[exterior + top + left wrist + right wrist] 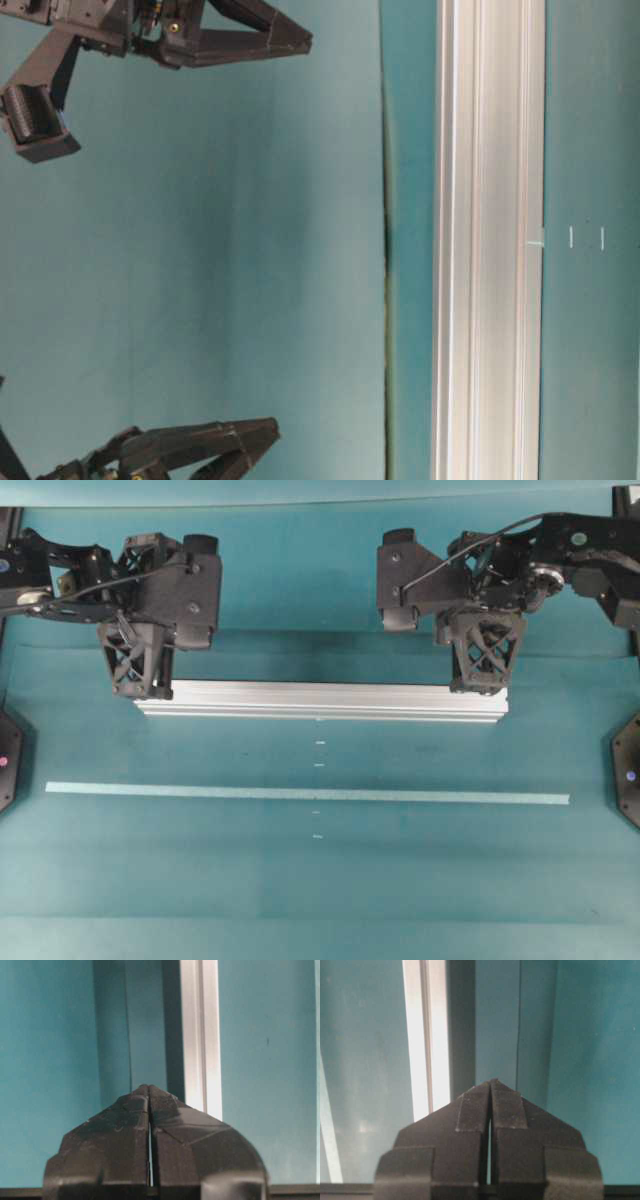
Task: Lift the metal rail with both hands and move it towards you.
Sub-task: 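Lower both open grippers around the rail ends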
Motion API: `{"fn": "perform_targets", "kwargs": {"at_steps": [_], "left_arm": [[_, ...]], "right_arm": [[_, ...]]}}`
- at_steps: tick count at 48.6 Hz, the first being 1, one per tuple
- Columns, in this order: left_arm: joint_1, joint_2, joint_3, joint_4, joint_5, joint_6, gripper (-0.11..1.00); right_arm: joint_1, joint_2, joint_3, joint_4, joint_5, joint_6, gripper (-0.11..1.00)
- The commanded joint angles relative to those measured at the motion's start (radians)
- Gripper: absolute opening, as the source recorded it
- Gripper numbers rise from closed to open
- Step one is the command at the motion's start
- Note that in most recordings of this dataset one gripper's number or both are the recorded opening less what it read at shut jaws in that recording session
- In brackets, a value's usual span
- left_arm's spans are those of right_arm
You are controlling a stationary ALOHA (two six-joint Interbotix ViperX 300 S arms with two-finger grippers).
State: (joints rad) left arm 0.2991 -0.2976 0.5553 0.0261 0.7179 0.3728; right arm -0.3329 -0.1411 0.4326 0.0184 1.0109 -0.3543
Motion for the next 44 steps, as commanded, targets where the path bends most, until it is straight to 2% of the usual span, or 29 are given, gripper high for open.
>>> {"fn": "perform_targets", "kwargs": {"at_steps": [1,5,10,13,19,20,23,27,44], "left_arm": [[0.002,-0.002,0.002,0.002,-0.009,-0.012,-0.01],[0.002,0.000,0.014,0.002,-0.012,-0.029,0.05],[0.002,0.000,0.026,0.002,-0.015,-0.052,0.20],[0.003,0.000,0.035,0.002,-0.017,-0.069,0.34],[0.002,-0.005,0.055,0.002,-0.061,-0.078,0.72],[0.002,-0.005,0.060,0.002,-0.074,-0.080,0.80],[0.002,-0.005,0.069,0.002,-0.097,-0.078,0.93],[0.002,0.002,0.077,0.002,-0.110,-0.078,1.00],[0.002,0.055,0.101,0.000,-0.140,-0.089,0.99]], "right_arm": [[0.012,0.002,-0.005,0.006,-0.011,-0.003,0.06],[0.021,0.002,-0.003,0.015,-0.020,0.000,0.12],[0.029,0.002,0.008,0.031,-0.031,0.003,0.30],[0.029,0.002,0.012,0.035,-0.040,0.009,0.46],[0.037,0.000,0.040,0.035,-0.077,0.023,0.84],[0.038,0.000,0.043,0.034,-0.087,0.025,0.88],[0.046,-0.003,0.055,0.032,-0.123,0.028,0.98],[0.052,-0.005,0.075,0.034,-0.175,0.031,1.00],[0.054,0.002,0.133,0.037,-0.225,0.044,1.00]]}}
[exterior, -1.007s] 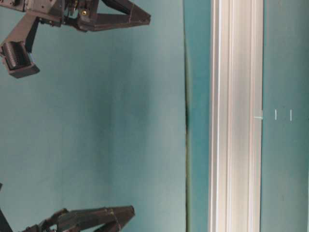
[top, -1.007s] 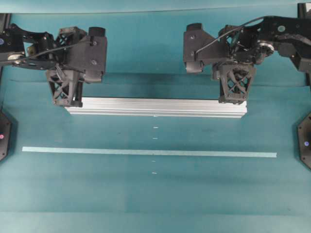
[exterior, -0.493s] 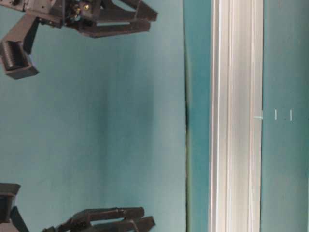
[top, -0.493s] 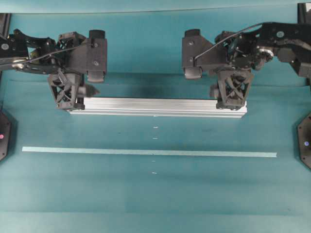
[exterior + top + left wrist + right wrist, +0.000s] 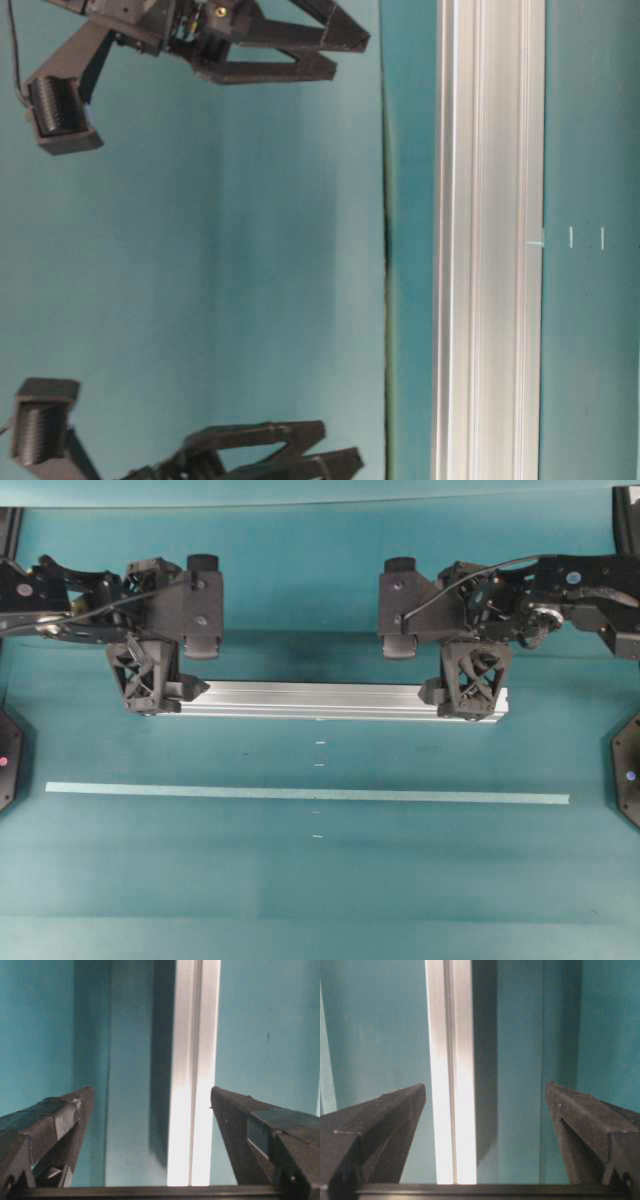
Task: Lift the metal rail with both hands and move it towards you.
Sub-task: 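Lower both open grippers around the rail ends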
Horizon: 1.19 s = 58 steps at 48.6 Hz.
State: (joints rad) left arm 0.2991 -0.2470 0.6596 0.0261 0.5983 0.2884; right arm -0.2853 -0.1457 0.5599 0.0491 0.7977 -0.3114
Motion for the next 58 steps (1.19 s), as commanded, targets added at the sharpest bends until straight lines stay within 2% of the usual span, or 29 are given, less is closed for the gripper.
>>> {"fn": "perform_targets", "kwargs": {"at_steps": [1,14,27,58], "left_arm": [[0.002,0.008,-0.002,0.002,-0.025,-0.008,0.99],[-0.008,0.052,0.018,0.002,-0.081,-0.074,0.99],[-0.021,0.066,0.064,0.002,-0.146,-0.084,0.99],[-0.057,0.106,0.094,0.002,-0.215,-0.110,0.99]], "right_arm": [[0.008,0.008,0.009,0.006,-0.017,0.002,1.00],[0.037,0.037,0.061,0.008,-0.092,-0.002,1.00],[0.041,0.060,0.091,0.023,-0.130,-0.002,1.00],[0.037,0.095,0.130,0.023,-0.210,0.002,1.00]]}}
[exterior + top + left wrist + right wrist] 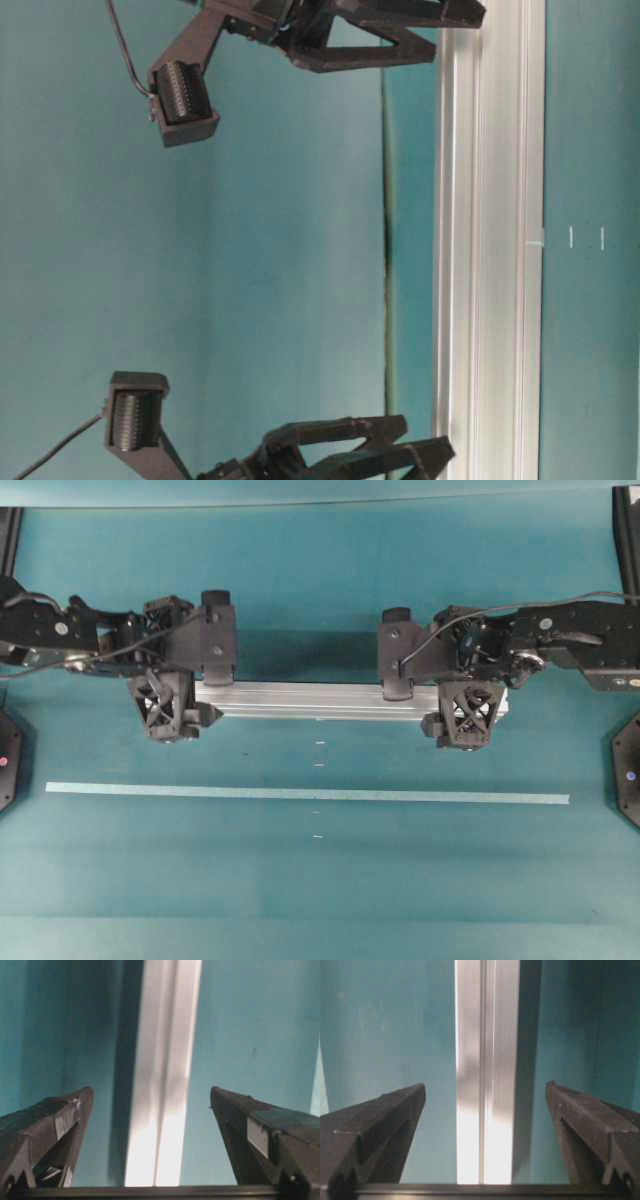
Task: Lift the metal rail with both hands and move it towards you.
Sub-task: 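Lower both open grippers around the rail ends, then close both grippers on the rail ends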
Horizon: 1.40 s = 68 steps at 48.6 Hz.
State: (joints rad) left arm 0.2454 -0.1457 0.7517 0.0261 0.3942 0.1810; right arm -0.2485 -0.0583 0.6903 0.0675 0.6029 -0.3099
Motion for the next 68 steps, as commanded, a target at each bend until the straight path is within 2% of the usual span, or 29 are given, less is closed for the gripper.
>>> {"fn": "perform_targets", "kwargs": {"at_steps": [1,15,30,56,59,62,68], "left_arm": [[-0.003,0.008,0.003,0.002,-0.015,-0.003,0.99],[-0.002,0.063,0.012,0.000,-0.078,-0.005,0.99],[-0.003,0.118,0.021,0.000,-0.137,-0.003,0.99],[-0.003,0.140,0.029,0.000,-0.167,-0.005,0.97],[-0.003,0.138,0.031,0.000,-0.167,-0.006,0.93],[-0.003,0.138,0.034,0.002,-0.167,-0.005,0.84],[-0.003,0.135,0.037,0.002,-0.166,0.000,0.48]], "right_arm": [[-0.002,0.011,0.003,0.003,-0.017,0.000,1.00],[-0.034,0.037,0.026,0.003,-0.043,-0.008,1.00],[-0.032,0.072,0.054,0.003,-0.101,-0.008,1.00],[-0.032,0.080,0.057,0.003,-0.118,0.003,0.99],[-0.026,0.080,0.057,0.005,-0.115,0.005,0.96],[-0.023,0.081,0.057,0.005,-0.114,0.006,0.88],[-0.018,0.083,0.057,0.005,-0.101,0.031,0.60]]}}
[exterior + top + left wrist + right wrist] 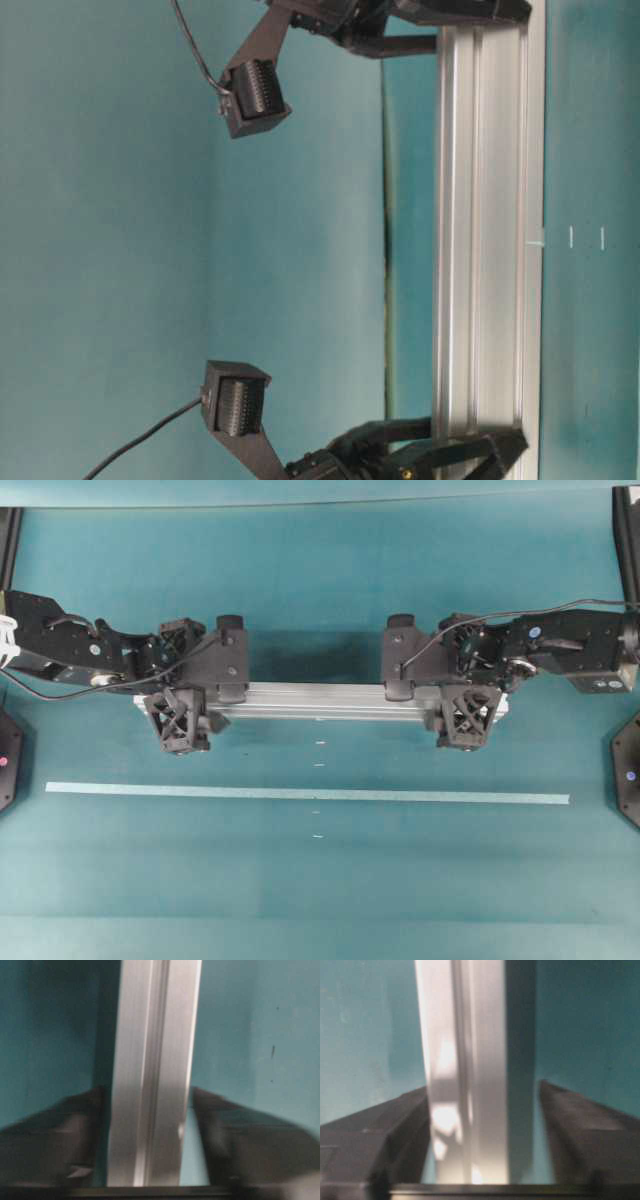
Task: Lift the metal rail with both hands and move it towards you.
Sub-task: 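Close both grippers on the rail ends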
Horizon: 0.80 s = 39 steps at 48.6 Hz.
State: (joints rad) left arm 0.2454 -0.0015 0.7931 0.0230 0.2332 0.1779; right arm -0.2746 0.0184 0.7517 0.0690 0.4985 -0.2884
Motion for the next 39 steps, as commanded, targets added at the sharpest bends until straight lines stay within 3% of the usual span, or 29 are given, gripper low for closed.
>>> {"fn": "perform_targets", "kwargs": {"at_steps": [1,3,5,39], "left_arm": [[-0.003,-0.009,-0.006,0.003,-0.005,0.002,0.42],[-0.003,-0.008,-0.005,0.005,-0.006,0.002,0.34],[-0.003,-0.008,-0.006,0.003,-0.006,0.000,0.32],[-0.003,-0.009,-0.006,0.003,0.000,0.002,0.32]], "right_arm": [[0.006,0.006,-0.006,0.003,0.006,0.015,0.54],[0.008,0.006,-0.006,0.003,0.011,0.026,0.44],[0.008,0.008,-0.006,0.003,0.014,0.032,0.38],[0.006,0.021,-0.014,0.003,0.025,0.061,0.38]]}}
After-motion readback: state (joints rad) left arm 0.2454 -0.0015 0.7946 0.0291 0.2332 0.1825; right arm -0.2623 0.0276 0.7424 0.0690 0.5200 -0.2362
